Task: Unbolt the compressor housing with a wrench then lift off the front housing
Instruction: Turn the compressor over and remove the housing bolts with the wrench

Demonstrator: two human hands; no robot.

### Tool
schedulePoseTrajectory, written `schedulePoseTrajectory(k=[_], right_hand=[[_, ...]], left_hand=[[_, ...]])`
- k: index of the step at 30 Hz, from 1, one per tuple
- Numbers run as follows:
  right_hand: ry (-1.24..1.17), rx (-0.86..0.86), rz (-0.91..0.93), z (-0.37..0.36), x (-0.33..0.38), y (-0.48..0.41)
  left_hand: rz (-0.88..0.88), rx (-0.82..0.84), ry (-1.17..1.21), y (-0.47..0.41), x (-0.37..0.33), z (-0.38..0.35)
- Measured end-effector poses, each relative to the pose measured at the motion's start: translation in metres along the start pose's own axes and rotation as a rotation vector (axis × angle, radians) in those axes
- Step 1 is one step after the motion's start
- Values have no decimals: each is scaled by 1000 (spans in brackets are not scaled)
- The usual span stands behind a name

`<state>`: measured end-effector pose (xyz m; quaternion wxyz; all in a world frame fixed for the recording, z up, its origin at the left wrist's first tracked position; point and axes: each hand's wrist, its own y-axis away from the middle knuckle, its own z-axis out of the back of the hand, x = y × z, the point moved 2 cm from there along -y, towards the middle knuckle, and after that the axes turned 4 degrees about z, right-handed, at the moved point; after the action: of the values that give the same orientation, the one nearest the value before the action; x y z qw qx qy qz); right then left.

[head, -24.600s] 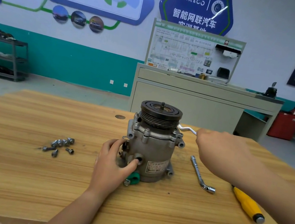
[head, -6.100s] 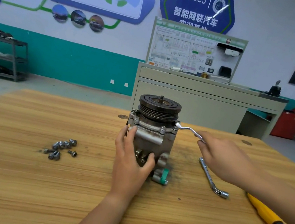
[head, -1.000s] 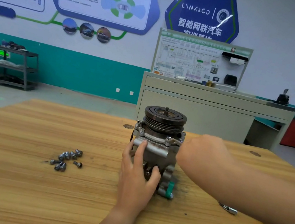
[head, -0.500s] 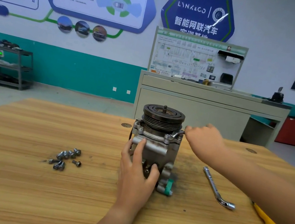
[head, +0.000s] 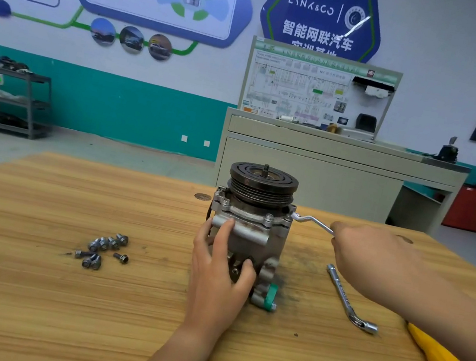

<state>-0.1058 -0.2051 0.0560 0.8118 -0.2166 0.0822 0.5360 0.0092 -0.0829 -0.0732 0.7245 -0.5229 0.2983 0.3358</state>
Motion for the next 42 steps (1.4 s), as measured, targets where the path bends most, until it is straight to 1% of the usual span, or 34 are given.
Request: schedulePoseTrajectory(k=[2,7,10,14,17,19,22,25,29,32,34,36,37,40,42], right_hand=[[43,24,25,7,8,0],[182,156,96,29,27,-6],[272,190,129,34,37,-7],[351,181,184,30,33,-10],[368,165,237,29,15,-18],[421,145,280,30,4,-31],[465,118,253,23,-6,-55],[333,28,200,0,-2,-83],[142,-124,184,-30,4,-99],[32,-203,101,-38,-9,-88],[-133,-292,18,-38,-21,-70],[-282,-382,-21,-35,-28,-48],[-298,-368,-22,-33,-29,-37],[-244,-193,-6,-29,-24,-17],[-209,-111,17,-26,-15,-13]], left_hand=[[-6,-1,-1,0,0,0],[-5,-7,2,0,-1,1],[0,3,1,1,-2,1],[-7,5,7,2,0,1],[0,-3,16,2,1,0],[-20,-19,43,2,1,1],[-20,-14,45,2,-2,0],[-32,-3,44,1,-3,1],[-49,-18,33,2,-1,2],[-40,-4,34,2,0,1],[-42,-10,30,2,0,0],[-45,-22,25,1,1,-1],[-44,-26,19,1,1,-1],[-43,-18,18,1,-1,0],[-49,-24,19,1,-1,0]])
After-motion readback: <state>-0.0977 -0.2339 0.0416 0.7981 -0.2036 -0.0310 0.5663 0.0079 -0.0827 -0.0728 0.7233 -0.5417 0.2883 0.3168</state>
